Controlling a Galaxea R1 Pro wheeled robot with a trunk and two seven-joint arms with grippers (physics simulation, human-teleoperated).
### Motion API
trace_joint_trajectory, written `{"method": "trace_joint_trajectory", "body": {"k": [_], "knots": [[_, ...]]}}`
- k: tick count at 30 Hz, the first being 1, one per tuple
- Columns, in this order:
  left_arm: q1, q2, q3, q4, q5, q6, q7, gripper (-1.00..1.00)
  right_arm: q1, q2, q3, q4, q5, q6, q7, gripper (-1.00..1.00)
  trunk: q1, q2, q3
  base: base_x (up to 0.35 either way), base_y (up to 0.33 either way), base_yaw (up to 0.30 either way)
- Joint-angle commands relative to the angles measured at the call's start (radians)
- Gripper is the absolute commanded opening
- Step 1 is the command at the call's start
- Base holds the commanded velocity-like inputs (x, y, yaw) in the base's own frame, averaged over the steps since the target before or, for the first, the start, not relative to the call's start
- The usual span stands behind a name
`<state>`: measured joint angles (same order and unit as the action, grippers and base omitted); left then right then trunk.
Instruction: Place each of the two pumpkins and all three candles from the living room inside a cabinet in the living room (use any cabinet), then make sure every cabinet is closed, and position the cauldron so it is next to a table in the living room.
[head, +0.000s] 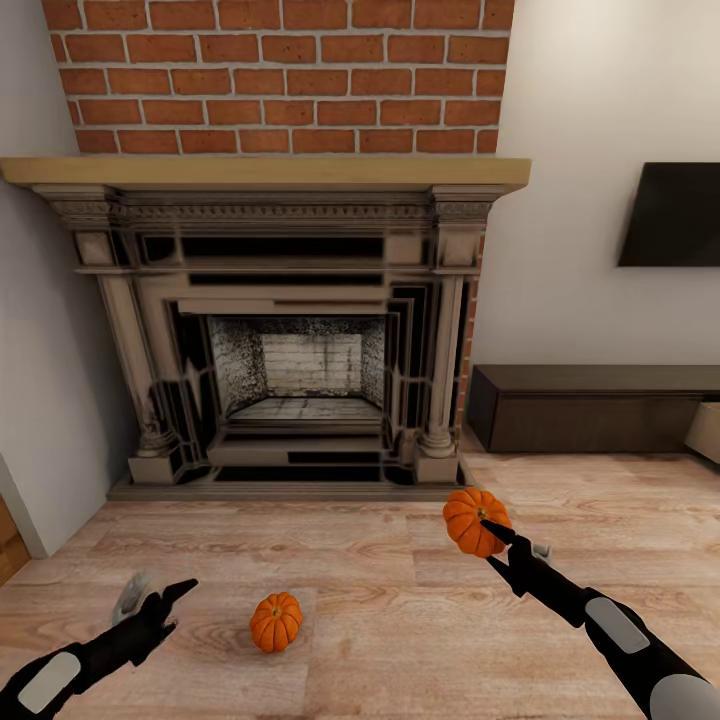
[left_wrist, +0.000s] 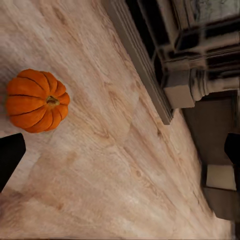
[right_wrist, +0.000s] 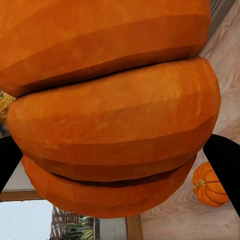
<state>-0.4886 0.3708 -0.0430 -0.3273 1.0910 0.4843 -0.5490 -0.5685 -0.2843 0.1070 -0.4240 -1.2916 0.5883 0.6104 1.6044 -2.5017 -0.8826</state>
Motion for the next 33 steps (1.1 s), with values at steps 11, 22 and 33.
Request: {"method": "trace_joint_trajectory", "body": {"k": [11, 22, 33], "knots": [[-0.001, 0.022, -0.001, 0.074, 0.032, 0.132, -0.189, 1.0, -0.001, -0.002, 0.005, 0.0, -0.008, 0.005, 0.008, -1.0, 0.0, 0.0, -0.001, 0.0, 0.0, 0.0], [-0.001, 0.022, -0.012, 0.074, 0.021, 0.127, -0.262, 1.0, -0.001, -0.003, 0.005, -0.001, -0.007, 0.005, 0.009, -1.0, 0.0, 0.0, -0.001, 0.0, 0.0, 0.0], [0.004, 0.026, -0.011, 0.074, 0.021, 0.116, -0.264, 1.0, -0.001, -0.003, 0.006, -0.004, -0.008, 0.008, 0.016, -1.0, 0.001, -0.001, -0.009, 0.0, 0.0, 0.0]]}}
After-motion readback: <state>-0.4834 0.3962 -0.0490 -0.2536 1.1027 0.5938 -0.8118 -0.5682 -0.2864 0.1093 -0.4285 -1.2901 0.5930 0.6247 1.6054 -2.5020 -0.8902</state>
